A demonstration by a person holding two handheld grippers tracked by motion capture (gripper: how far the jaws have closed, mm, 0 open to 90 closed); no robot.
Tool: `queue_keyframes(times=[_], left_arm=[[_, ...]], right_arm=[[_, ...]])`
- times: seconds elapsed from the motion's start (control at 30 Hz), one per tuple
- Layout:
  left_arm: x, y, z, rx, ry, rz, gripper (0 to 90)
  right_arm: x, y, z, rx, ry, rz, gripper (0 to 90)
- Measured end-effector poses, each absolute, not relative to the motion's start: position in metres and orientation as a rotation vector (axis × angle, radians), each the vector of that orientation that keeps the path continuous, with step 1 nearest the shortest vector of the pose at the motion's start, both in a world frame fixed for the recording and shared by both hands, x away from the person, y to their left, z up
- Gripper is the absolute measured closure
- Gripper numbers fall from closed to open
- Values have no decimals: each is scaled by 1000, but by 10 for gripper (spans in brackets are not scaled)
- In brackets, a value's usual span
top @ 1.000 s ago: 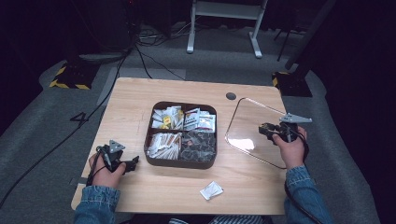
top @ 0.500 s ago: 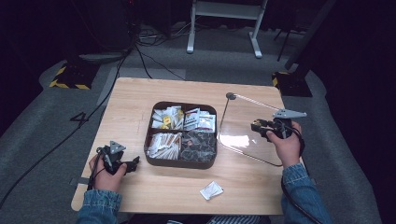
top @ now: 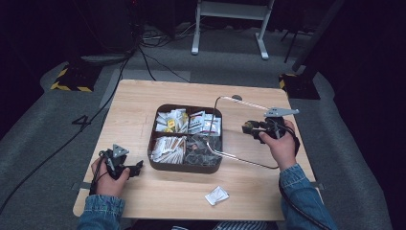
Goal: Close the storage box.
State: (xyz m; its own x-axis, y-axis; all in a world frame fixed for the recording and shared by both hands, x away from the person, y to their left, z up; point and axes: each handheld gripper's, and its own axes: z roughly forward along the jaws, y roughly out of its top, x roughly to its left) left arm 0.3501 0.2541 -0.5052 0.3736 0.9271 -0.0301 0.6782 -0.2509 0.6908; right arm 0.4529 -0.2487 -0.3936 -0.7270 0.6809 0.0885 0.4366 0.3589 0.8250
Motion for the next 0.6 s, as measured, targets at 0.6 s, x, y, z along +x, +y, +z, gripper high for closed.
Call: queue_keyframes(times=[0.6], left_arm=[[352, 254, -505, 2026, 1368, 511, 153]], right_arm=[[456, -202, -371, 927, 2400, 1342, 591]])
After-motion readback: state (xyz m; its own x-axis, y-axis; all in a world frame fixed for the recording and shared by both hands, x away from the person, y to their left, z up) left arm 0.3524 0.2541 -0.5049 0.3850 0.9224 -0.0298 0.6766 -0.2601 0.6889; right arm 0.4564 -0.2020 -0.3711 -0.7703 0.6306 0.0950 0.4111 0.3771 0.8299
